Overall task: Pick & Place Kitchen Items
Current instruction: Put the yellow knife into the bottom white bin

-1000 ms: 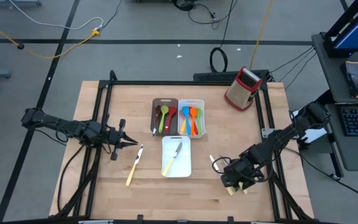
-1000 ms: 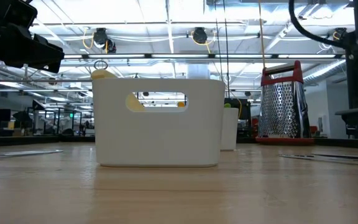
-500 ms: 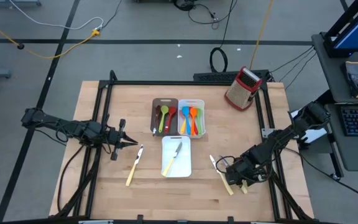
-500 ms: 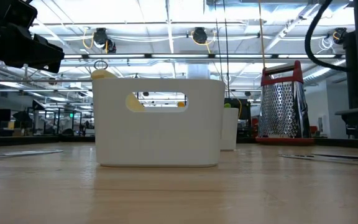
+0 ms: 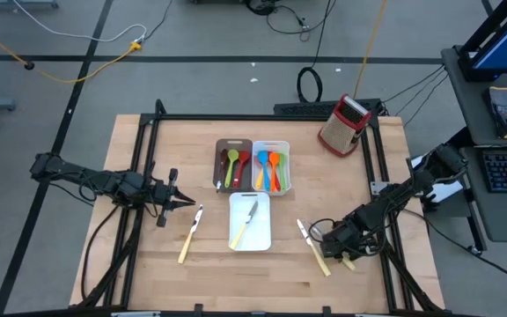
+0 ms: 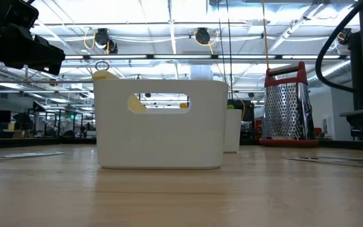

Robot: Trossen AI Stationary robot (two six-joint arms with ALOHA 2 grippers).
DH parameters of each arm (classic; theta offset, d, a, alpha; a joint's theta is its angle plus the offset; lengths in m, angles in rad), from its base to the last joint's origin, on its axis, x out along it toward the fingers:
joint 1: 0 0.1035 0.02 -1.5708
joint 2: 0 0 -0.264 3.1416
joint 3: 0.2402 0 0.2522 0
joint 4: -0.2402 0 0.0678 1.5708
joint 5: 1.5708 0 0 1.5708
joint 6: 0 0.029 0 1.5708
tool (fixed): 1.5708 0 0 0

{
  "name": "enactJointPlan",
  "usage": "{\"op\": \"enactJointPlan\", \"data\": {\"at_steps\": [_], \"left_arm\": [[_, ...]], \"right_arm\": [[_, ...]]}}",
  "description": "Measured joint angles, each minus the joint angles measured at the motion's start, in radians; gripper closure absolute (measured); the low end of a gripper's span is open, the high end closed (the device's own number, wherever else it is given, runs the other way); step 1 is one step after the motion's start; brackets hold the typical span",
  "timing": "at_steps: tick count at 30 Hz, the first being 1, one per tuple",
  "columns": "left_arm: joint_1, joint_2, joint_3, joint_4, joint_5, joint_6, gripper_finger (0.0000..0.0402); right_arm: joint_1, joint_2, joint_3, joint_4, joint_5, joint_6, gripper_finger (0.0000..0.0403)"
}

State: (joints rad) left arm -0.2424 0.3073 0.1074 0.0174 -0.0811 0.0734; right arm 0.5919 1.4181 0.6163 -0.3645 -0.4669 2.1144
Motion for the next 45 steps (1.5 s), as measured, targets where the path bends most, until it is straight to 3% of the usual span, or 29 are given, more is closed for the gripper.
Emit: {"op": "enactJointPlan", "data": {"at_steps": [10, 20, 33, 36, 45], "left_arm": [[0.0, 0.0, 0.0, -0.049, -0.026, -0.001, 0.0373], [0.0, 0.0, 0.0, -0.048, -0.027, -0.001, 0.0373], [0.0, 0.0, 0.0, -0.049, -0.027, 0.0, 0.0373], [0.0, 0.0, 0.0, -0.049, -0.027, 0.0, 0.0373], [0.0, 0.0, 0.0, -0.051, -0.026, 0.001, 0.0373]], "right_arm": [[-0.002, -0.003, -0.082, 0.119, -0.026, 0.055, 0.0222], [-0.001, -0.003, -0.086, 0.105, -0.009, 0.089, 0.0334], [0.0, 0.0, -0.079, 0.192, 0.02, 0.074, 0.0336], [0.0, -0.01, -0.068, 0.197, 0.052, 0.07, 0.0336], [-0.001, -0.134, -0.066, 0.181, 0.291, 0.108, 0.0336]]}}
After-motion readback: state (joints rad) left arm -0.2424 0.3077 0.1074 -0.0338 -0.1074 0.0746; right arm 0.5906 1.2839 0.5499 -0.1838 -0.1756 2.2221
